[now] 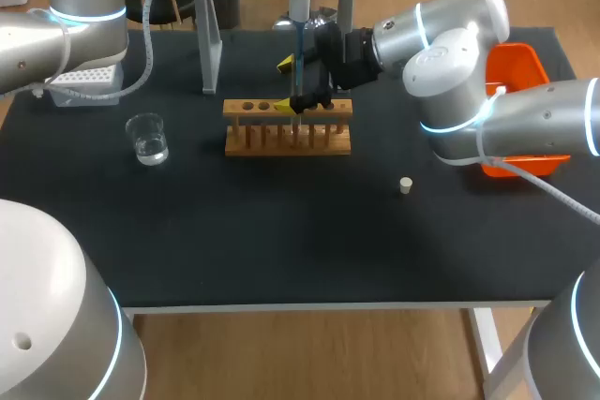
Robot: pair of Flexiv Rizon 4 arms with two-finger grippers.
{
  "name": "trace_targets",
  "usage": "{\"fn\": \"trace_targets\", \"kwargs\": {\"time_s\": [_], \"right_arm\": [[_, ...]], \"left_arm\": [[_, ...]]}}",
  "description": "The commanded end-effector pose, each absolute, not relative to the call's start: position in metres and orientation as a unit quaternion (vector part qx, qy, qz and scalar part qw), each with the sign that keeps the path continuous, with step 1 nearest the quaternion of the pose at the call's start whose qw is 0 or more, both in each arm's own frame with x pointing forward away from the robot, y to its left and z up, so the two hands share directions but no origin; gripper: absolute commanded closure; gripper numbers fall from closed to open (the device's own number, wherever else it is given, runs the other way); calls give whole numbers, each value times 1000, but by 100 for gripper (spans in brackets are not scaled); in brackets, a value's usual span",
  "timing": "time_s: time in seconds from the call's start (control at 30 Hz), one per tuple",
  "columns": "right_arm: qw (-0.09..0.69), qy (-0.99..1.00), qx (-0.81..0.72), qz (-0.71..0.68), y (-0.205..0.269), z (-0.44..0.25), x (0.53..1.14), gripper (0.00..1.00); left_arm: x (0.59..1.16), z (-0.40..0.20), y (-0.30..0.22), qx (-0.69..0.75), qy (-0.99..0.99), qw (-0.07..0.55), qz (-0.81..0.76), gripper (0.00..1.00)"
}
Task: Invert the test tube, pick up the pipette, mount the tip to pipette, aspirate from beaker and dispense into the tube, eject the tip, return the pipette, and cap with the stopper.
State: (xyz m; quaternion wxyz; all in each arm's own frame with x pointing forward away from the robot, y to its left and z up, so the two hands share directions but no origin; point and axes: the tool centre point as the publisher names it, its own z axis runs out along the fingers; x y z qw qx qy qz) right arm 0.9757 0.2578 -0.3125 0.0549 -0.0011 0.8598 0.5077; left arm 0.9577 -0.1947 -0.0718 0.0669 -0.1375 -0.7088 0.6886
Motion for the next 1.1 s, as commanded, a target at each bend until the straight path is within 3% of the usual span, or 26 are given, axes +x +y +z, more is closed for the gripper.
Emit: {"fn": "trace_targets", "kwargs": {"time_s": [0.03,1.1], "right_arm": [[58,860,-1,508,257,-312,974,0],[59,860,-4,506,255,-311,973,0]], "left_arm": [[959,-71,-194,-139,-709,69,688,100],[958,-69,-196,-141,-709,70,687,100]]}}
